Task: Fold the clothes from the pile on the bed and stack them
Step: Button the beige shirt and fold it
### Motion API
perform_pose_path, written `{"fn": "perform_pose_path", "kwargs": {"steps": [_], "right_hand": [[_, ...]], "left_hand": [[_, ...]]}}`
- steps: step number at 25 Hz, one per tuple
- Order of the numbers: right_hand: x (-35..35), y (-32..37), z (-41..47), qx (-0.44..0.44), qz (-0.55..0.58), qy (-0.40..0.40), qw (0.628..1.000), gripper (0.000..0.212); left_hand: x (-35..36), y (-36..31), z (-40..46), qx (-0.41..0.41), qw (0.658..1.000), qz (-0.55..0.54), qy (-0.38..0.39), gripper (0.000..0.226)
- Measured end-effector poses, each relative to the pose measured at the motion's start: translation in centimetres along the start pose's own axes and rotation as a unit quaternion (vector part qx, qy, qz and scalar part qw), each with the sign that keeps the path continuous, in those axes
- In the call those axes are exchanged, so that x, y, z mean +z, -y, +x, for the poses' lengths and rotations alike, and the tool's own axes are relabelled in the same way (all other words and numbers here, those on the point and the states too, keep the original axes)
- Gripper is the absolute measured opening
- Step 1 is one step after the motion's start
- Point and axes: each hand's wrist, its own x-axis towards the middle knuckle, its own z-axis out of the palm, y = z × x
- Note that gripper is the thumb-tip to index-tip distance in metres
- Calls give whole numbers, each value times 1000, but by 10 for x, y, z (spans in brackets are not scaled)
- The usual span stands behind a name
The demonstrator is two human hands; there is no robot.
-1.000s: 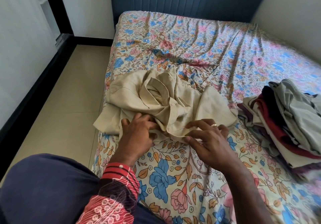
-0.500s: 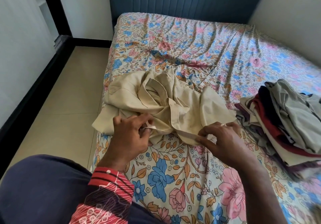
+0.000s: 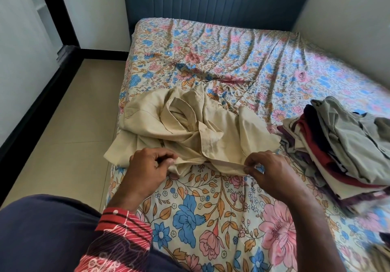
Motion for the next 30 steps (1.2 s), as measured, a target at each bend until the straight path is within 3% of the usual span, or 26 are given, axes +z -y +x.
{"fn": "perform_pose_path", "kwargs": {"steps": [3,8,11,14,16,18,21,26,28,30], "right_hand": [[-2,0,-1,-65,22,-53,996,17],[-10,12,-3,-190,62,-194,960,20],[-1,43,-4,-171,140,-110,969,25],[14,64,-4,-68,144,104,982,21],[18,65,-7,-72,144,204,966,16],[14,62,-9,-105,159,251,949,12],[1,50,-9,-126,248,266,923,9],[1,40,-9,-91,468,164,863,26],[11,47,-7,-77,469,134,870,27],[24,59,-5,-56,455,142,877,23]], "left_hand": [[1,0,0,-6,1000,-15,-3,26],[-1,-6,0,43,997,-66,-8,15],[3,-18,-6,80,985,-150,-8,2],[11,-30,-15,86,982,-165,-28,9],[13,-31,-19,72,983,-163,-47,15],[13,-28,-18,59,983,-159,-74,15],[14,-23,-14,29,983,-150,-98,12],[9,-22,-12,23,987,-94,-127,10],[9,-27,-14,42,987,-96,-125,10],[13,-34,-19,21,989,-127,-75,8]]}}
